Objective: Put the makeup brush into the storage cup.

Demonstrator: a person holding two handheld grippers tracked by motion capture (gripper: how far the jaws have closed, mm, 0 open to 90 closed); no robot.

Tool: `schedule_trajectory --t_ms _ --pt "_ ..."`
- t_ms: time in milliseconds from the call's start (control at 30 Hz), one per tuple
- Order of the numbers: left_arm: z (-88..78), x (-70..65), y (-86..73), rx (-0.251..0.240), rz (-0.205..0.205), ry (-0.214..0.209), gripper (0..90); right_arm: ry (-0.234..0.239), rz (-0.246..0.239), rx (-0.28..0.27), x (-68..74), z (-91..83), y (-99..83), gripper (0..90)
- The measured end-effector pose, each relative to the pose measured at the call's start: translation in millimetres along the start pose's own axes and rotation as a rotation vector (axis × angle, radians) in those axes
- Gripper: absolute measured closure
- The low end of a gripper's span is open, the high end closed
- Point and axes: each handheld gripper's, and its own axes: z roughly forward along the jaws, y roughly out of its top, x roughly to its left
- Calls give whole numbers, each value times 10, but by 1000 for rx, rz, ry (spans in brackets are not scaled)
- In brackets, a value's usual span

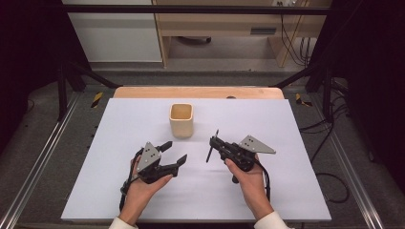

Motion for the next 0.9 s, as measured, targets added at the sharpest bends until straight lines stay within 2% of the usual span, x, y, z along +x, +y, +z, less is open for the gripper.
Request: schedule_trajectory --t_ms 100,233,333,467,567,900 --pt "-57 52 -43 11 12 4 242 -19 -35 6 4 -21 17 833" --pt "-136 112 -95 9 13 5 203 -34 -57 6 1 -42 32 833" --pt "-207 169 -125 13 17 21 194 -42 -61 8 -5 -51 40 833" --pt "-297 266 -152 -1 7 44 161 -58 -94 16 0 -73 56 833" --pt "-362 343 -192 -6 19 64 151 -63 -103 11 -8 -86 70 833" --pt "-519 532 -284 -20 -20 109 127 -86 -142 16 28 -111 178 833"
